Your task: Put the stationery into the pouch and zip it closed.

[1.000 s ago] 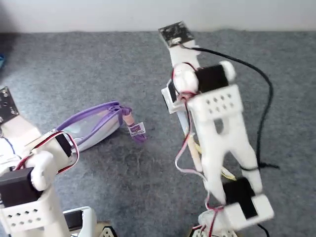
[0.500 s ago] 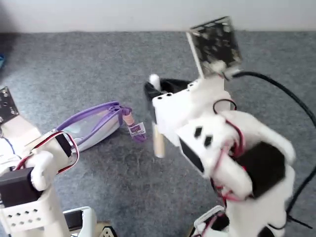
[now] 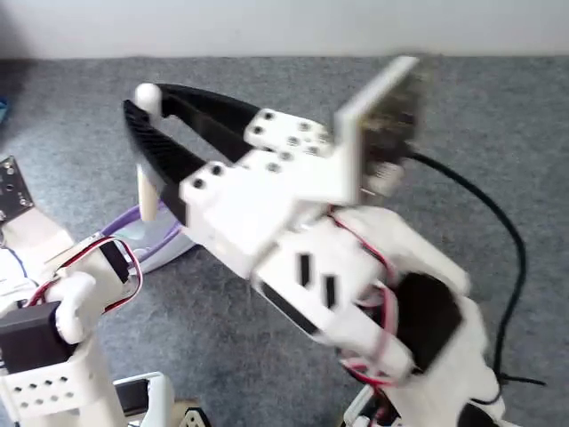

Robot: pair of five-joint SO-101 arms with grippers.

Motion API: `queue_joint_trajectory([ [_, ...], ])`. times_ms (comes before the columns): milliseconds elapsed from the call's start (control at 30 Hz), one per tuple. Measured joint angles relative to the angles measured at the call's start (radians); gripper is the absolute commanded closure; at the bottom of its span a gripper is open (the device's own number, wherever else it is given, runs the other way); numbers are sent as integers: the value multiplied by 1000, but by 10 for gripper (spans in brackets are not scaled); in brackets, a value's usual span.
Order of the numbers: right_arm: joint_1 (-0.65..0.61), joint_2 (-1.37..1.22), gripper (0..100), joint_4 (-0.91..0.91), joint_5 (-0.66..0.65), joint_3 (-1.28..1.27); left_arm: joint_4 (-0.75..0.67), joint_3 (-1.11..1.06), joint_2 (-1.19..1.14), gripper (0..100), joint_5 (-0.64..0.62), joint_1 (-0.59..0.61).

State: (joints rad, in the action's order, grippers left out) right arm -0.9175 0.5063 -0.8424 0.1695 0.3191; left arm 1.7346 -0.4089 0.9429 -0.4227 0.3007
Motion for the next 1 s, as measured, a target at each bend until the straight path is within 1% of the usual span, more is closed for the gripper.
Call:
queue_joint_trajectory([
  [233, 0, -2, 990, 110, 0, -281, 0, 0, 0, 987, 0, 0],
  [333, -2, 11, 973, 180, 0, -427, 0, 0, 0, 987, 0, 0],
  [400, -2, 35, 907, 233, 0, -526, 0, 0, 0, 987, 0, 0],
  [500, -2, 86, 766, 259, -3, -631, 0, 0, 0, 987, 0, 0],
  [533, -2, 106, 739, 259, -6, -649, 0, 0, 0, 987, 0, 0],
  [567, -2, 126, 733, 255, -8, -660, 0, 0, 0, 987, 0, 0],
  [667, 3, 180, 765, 198, -8, -664, 0, 0, 0, 987, 0, 0],
  [767, 55, 219, 817, 152, -9, -664, 0, 0, 0, 987, 0, 0],
  [900, 218, 258, 898, 95, 14, -664, 0, 0, 0, 987, 0, 0],
  [1000, 370, 262, 919, -6, 52, -666, 0, 0, 0, 987, 0, 0],
])
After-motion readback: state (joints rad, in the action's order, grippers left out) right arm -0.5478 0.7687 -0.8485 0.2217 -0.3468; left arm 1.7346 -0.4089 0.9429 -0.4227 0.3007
